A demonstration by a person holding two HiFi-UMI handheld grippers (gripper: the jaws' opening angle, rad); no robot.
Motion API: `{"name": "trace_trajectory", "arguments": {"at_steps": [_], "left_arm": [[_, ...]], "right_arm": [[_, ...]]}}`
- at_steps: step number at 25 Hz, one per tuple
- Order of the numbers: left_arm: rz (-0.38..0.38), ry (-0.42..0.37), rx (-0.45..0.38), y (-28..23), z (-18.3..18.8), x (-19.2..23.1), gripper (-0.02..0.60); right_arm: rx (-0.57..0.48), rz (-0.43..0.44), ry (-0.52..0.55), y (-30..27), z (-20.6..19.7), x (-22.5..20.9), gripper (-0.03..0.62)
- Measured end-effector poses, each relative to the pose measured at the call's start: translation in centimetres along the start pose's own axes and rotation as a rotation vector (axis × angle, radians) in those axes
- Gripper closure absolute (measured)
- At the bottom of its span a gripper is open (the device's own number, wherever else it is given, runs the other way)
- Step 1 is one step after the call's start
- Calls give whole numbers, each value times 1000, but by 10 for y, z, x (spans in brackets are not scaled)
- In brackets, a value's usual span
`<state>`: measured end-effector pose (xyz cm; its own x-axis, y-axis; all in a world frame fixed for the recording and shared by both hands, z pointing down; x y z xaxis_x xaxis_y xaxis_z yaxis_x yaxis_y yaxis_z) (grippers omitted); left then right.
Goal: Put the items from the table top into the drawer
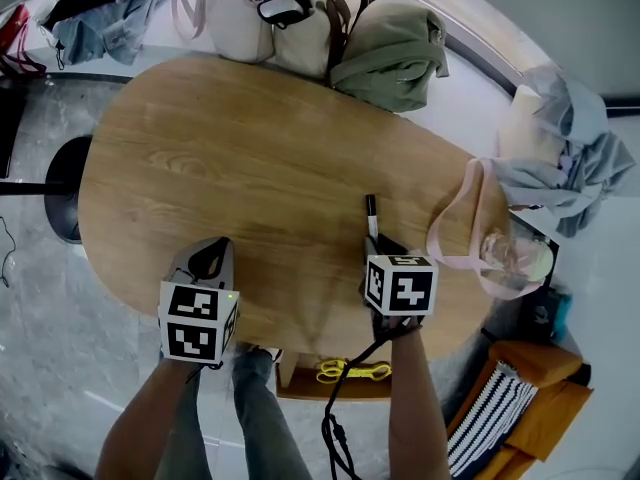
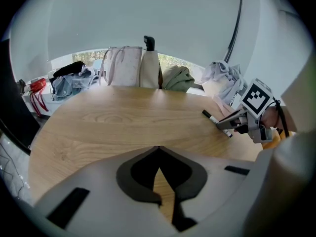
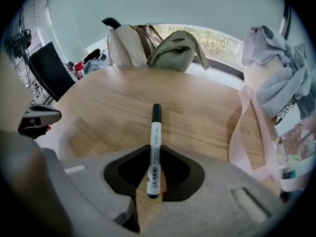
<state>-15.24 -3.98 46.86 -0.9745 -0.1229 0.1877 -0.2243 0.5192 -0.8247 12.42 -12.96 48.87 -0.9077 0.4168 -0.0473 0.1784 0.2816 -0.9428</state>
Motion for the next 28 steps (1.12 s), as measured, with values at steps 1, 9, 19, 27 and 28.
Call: {"name": "trace_trajectory", "arguments": {"at_steps": [1,9,19,27,28], "left_arm": [[-2,-2,1,0,0,-1,583],[-18,-37,21,6,7,-5,583],[-104,-162,49,13,20,-42,584],[-186,-239,69,10,21,-76,583],[-195,-249,71,11,20,-80,583]], "right_arm": [[-1,-3,2,0,0,0,522],[-21,-25,-39,14,-7,3,522],[-62,-59,-180,55,-34,-7,523],[-100,-119,-359,85,-76,-13,523],[-102,-125,-383,88,-83,-13,522]]}}
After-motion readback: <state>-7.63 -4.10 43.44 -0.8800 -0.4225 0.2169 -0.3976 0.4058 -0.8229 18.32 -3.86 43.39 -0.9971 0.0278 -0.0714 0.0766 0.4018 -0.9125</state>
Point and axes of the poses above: the fingertips, and each gripper's own axes: y backward along the fingers, x to its left, z out of its top, the point moved 8 cm from there along y, backward along the fingers, and after that the axes turned 2 degrees about x, right-handed, at the moved point
